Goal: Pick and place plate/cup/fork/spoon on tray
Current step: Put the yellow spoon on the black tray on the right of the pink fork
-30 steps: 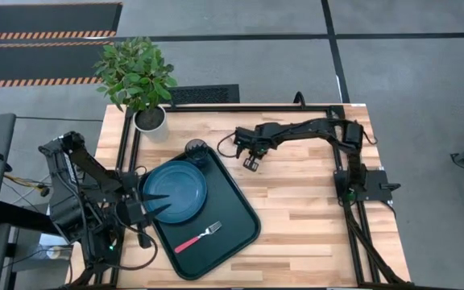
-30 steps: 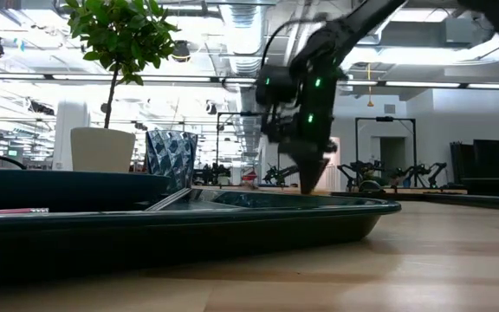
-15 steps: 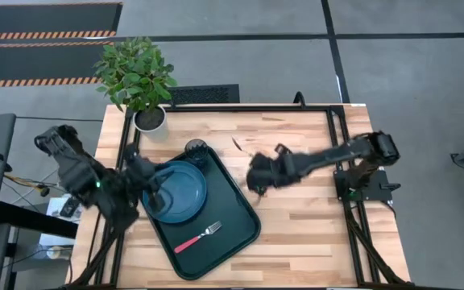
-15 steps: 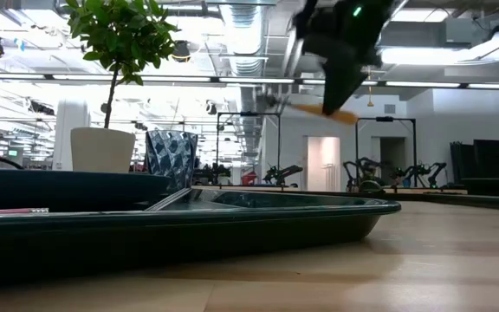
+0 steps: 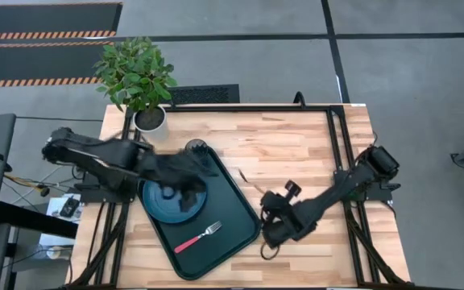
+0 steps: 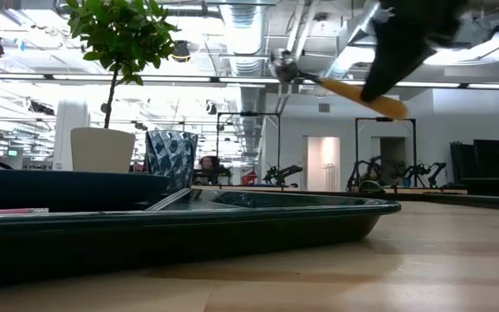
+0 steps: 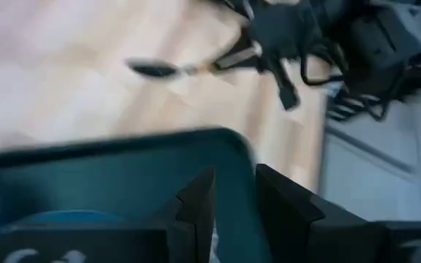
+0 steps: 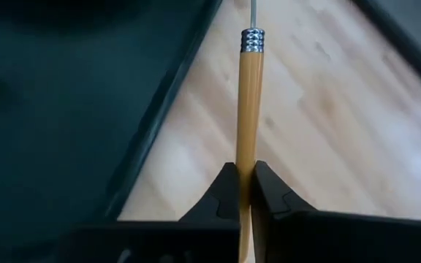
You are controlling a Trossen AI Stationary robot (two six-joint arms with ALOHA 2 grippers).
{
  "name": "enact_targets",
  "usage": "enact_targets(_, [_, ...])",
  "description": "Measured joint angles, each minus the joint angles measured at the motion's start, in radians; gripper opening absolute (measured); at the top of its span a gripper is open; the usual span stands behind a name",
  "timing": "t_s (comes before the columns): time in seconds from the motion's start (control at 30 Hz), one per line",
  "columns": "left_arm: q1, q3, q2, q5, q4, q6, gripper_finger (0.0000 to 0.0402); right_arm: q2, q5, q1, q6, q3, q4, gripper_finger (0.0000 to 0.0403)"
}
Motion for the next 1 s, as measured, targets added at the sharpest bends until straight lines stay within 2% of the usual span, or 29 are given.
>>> enact_targets(0.13, [0.072, -0.297, 0.000, 0.344, 0.472, -0.107, 0.0087, 0.002, -0.003, 0.068, 0.109, -0.001, -0.051, 0.0012])
enact_targets(0.2, [0.095, -0.458, 0.003, 0.446, 0.802, -0.248, 0.0086, 0.003, -0.010, 0.097, 0.150, 0.000, -0.068, 0.0012])
enact_targets(0.3, [0.128, -0.660, 0.021, 0.445, 1.347, -0.477, 0.0086, 0.005, -0.014, 0.137, 0.159, 0.000, -0.076, 0.0012])
enact_targets(0.37, [0.149, -0.776, 0.035, 0.395, 1.578, -0.606, 0.0086, 0.004, -0.018, 0.156, 0.162, 0.004, -0.085, 0.0012])
enact_targets(0.43, [0.154, -0.865, 0.048, 0.288, 1.742, -0.706, 0.0086, 0.004, -0.026, 0.168, 0.163, 0.018, -0.107, 0.0011])
enact_targets(0.5, [0.153, -0.932, 0.048, 0.184, 1.848, -0.763, 0.0086, 0.010, -0.025, 0.172, 0.147, 0.035, -0.138, 0.0011])
enact_targets(0.57, [0.153, -0.974, 0.048, 0.116, 1.883, -0.813, 0.0086, 0.027, -0.025, 0.158, 0.107, 0.056, -0.191, 0.0011])
enact_targets(0.7, [0.162, -0.988, 0.048, 0.104, 1.902, -0.830, 0.0086, 0.087, -0.001, 0.102, -0.028, 0.147, -0.339, 0.0010])
enact_targets(0.83, [0.160, -0.971, 0.048, 0.095, 1.901, -0.817, 0.0086, 0.221, 0.067, 0.035, -0.198, 0.309, -0.495, 0.0005])
enact_targets(0.93, [0.161, -0.970, 0.048, 0.073, 1.900, -0.808, 0.0086, 0.323, 0.126, 0.005, -0.336, 0.433, -0.492, 0.0004])
enact_targets(1.0, [0.162, -0.970, 0.048, 0.068, 1.897, -0.807, 0.0086, 0.371, 0.129, -0.004, -0.362, 0.488, -0.499, 0.0004])
